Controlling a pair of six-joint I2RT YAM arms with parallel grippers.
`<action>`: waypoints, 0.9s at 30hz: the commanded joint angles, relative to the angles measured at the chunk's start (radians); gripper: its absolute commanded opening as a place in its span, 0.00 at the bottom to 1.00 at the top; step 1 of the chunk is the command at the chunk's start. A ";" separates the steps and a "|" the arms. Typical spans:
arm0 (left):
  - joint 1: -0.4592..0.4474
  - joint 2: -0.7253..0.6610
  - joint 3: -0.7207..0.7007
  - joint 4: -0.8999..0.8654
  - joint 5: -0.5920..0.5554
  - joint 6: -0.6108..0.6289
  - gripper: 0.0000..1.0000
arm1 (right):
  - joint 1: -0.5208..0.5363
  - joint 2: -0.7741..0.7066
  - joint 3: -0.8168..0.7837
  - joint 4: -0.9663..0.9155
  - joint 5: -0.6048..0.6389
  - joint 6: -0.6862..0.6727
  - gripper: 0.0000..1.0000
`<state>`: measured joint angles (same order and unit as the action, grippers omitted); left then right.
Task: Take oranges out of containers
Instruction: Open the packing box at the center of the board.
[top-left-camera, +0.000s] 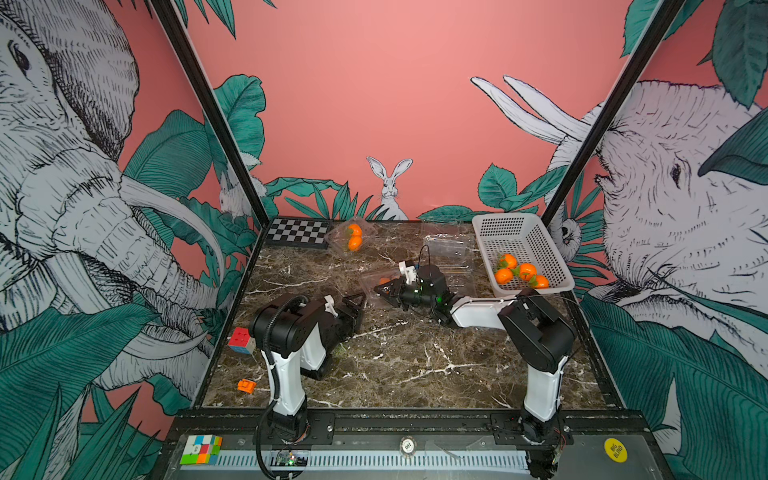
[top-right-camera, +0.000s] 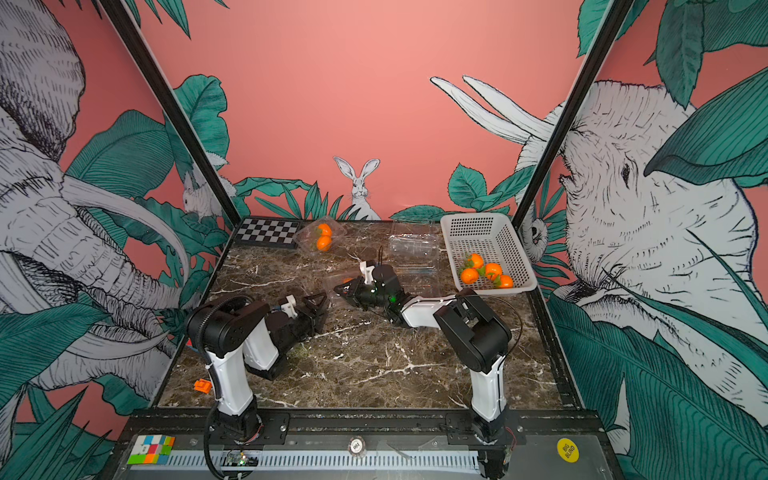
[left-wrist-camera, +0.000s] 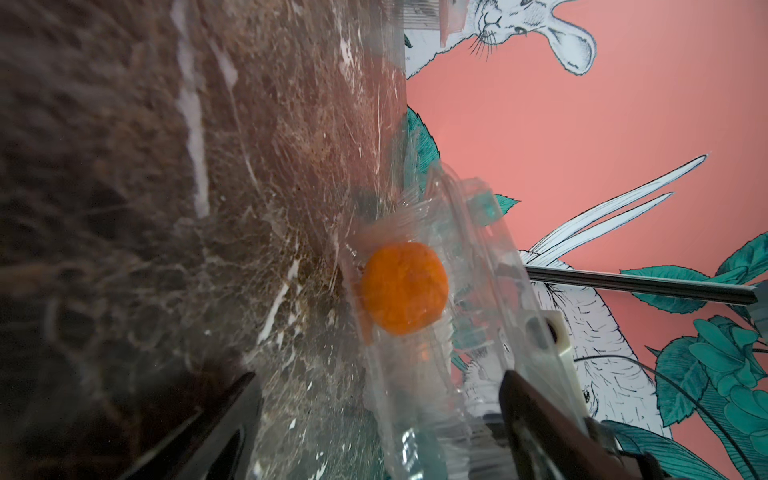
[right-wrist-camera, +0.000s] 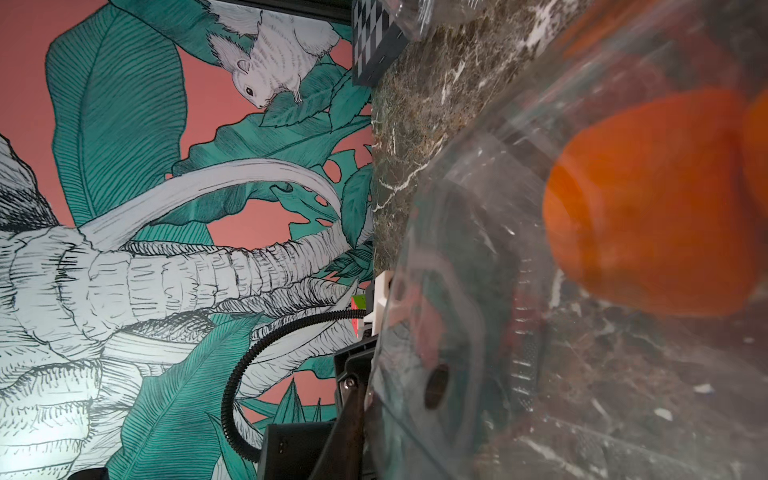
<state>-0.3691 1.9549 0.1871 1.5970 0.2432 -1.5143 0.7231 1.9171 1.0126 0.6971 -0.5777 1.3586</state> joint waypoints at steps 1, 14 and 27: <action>0.012 0.096 -0.072 -0.193 -0.011 0.072 0.90 | -0.011 -0.003 0.016 -0.054 -0.057 -0.050 0.17; 0.013 0.127 -0.054 -0.193 -0.008 0.074 0.86 | -0.015 -0.011 0.024 -0.039 -0.062 -0.026 0.18; 0.013 0.119 -0.058 -0.194 -0.008 0.074 0.82 | -0.021 0.021 0.023 0.109 -0.059 0.099 0.18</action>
<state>-0.3611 1.9732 0.1905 1.5978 0.2665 -1.5051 0.7017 1.9289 1.0260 0.7311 -0.6258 1.4372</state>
